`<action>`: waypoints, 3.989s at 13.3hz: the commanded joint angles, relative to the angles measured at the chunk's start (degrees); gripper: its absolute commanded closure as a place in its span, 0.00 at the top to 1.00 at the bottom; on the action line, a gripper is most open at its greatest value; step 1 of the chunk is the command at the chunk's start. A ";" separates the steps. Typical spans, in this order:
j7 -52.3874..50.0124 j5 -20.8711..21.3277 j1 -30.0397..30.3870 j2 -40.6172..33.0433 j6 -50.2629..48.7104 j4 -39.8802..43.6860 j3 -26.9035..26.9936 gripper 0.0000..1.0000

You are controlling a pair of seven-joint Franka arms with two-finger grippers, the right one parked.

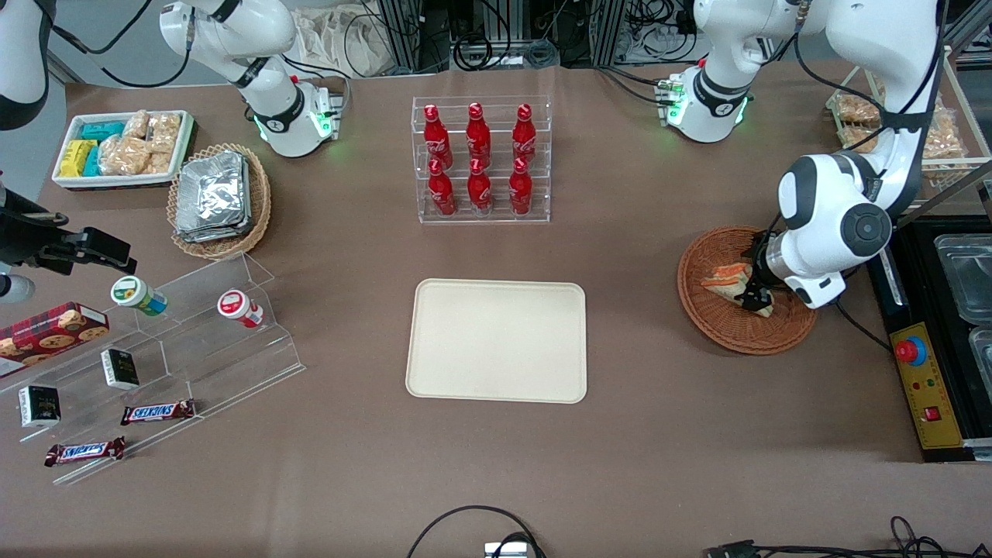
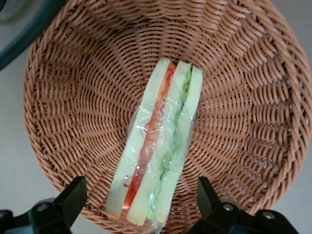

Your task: Place sandwich from basket to tray

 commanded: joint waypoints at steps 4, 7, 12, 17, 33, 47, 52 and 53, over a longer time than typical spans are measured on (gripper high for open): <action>3.73 0.41 -0.28 0.96 3.44 -2.38 -0.05 0.69; 4.08 1.11 -0.37 1.23 3.62 -1.85 -0.05 0.00; 4.88 3.48 -0.46 -0.62 -0.74 1.91 -0.14 0.00; 10.67 1.47 -0.19 -0.27 -20.43 20.53 -0.14 0.00; 31.94 4.27 -19.17 35.84 -16.08 58.62 -12.18 0.00; 33.27 4.37 -21.73 26.13 -24.48 54.05 -7.54 1.00; 33.44 3.31 -18.76 7.08 -23.92 38.11 -3.21 1.00; 33.53 3.31 -18.48 1.03 -19.80 30.48 -3.04 1.00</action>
